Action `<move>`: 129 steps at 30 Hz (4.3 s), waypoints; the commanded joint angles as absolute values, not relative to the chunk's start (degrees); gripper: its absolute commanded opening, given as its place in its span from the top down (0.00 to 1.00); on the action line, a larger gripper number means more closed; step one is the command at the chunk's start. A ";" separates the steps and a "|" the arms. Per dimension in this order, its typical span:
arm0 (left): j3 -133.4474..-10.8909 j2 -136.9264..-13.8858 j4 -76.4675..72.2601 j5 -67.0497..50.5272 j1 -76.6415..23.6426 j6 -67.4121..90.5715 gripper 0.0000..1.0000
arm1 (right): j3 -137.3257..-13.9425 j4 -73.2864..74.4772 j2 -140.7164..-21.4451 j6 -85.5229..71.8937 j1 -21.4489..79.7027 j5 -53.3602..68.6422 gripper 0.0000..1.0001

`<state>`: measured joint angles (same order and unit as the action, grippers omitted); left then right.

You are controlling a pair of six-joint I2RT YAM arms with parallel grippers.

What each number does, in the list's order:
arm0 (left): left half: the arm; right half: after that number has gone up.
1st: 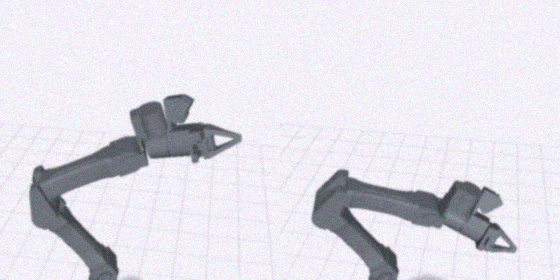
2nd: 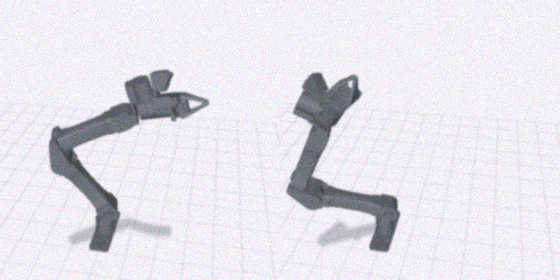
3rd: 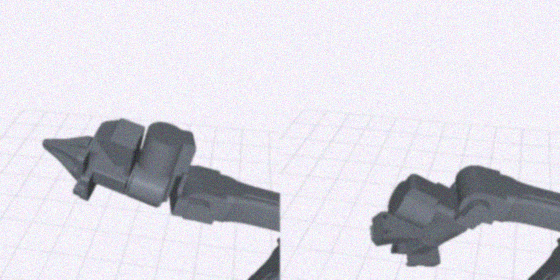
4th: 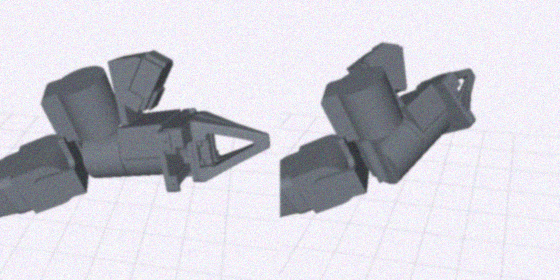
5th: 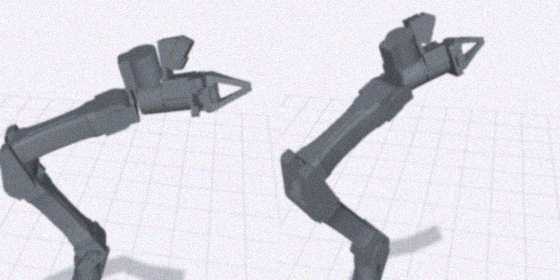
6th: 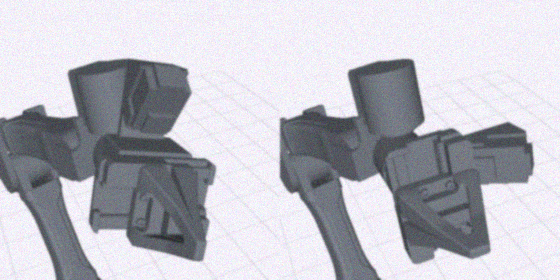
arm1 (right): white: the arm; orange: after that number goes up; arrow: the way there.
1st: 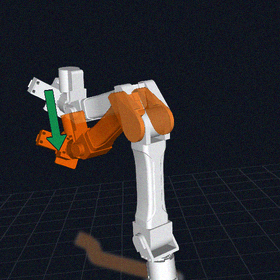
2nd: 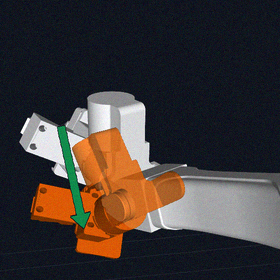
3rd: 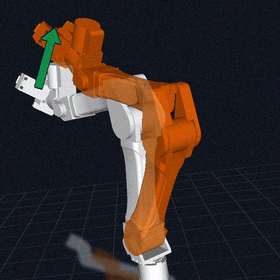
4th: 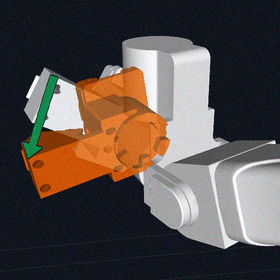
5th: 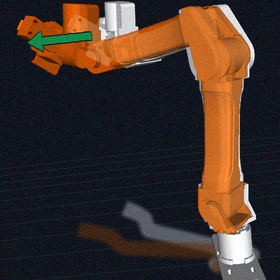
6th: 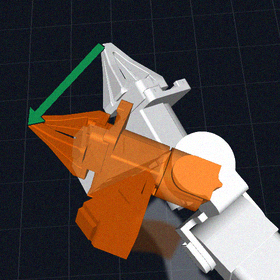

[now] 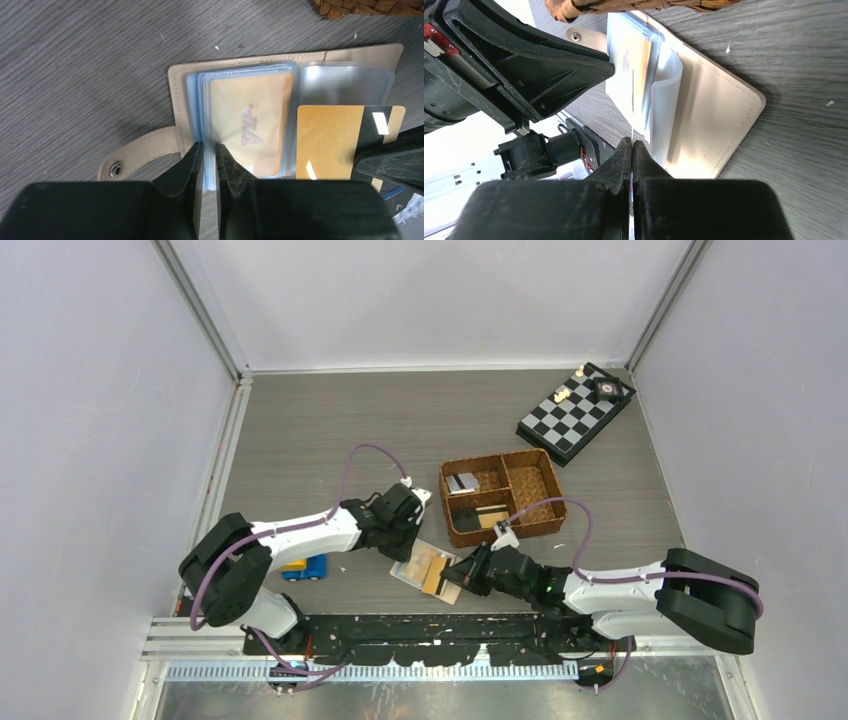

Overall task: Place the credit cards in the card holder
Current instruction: Insert the credit card into the card holder.

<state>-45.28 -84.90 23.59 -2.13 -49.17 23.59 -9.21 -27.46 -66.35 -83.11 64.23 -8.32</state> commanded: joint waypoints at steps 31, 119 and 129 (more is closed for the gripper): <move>-44.57 -88.50 24.32 2.54 -49.13 22.68 0.87 | -9.49 -31.61 -68.58 -83.25 64.22 -9.75 0.99; -44.56 -88.32 24.60 2.35 -49.14 22.68 0.89 | -10.56 -23.26 -75.01 -88.15 63.85 -18.96 0.99; -44.60 -88.44 24.53 2.38 -49.13 22.68 0.89 | -11.52 -21.17 -74.18 -86.75 63.85 -19.20 1.00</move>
